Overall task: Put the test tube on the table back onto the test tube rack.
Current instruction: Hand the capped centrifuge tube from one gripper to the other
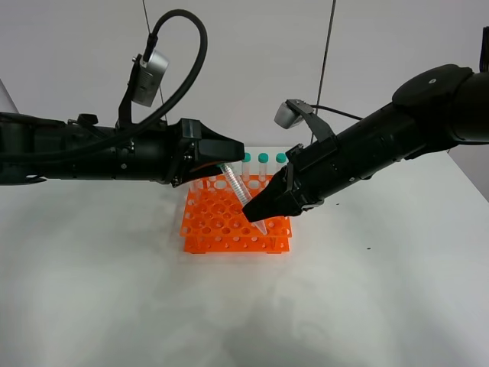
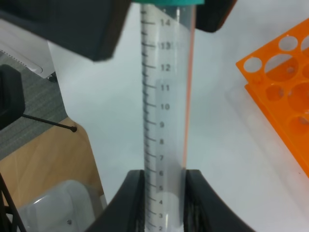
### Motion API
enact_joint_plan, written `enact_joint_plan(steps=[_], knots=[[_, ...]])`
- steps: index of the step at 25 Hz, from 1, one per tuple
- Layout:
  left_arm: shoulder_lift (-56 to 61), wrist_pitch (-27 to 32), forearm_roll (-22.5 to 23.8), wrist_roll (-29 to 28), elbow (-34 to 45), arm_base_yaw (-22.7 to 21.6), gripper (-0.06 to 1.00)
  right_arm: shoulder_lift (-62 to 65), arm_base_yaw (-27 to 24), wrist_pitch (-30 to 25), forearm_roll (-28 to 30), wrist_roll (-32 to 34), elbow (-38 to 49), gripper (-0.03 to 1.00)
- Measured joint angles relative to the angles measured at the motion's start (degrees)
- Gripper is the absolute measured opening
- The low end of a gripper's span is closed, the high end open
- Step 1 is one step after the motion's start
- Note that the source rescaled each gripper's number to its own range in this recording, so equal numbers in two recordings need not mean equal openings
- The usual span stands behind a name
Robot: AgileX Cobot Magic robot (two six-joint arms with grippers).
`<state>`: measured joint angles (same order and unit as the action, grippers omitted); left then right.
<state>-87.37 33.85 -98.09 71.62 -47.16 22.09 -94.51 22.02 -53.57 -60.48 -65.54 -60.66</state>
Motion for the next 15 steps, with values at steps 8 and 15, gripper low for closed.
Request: enact_joint_plan(steps=[8,15], knots=[[0.00,0.06,0.13,0.00,0.00,0.00,0.44,0.00,0.00,0.00,-0.06,0.57,0.00,0.03],[-0.02,-0.22,0.26,0.04,0.00,0.00,0.02,0.00,0.00,-0.21,-0.07,0.69,0.00,0.03]])
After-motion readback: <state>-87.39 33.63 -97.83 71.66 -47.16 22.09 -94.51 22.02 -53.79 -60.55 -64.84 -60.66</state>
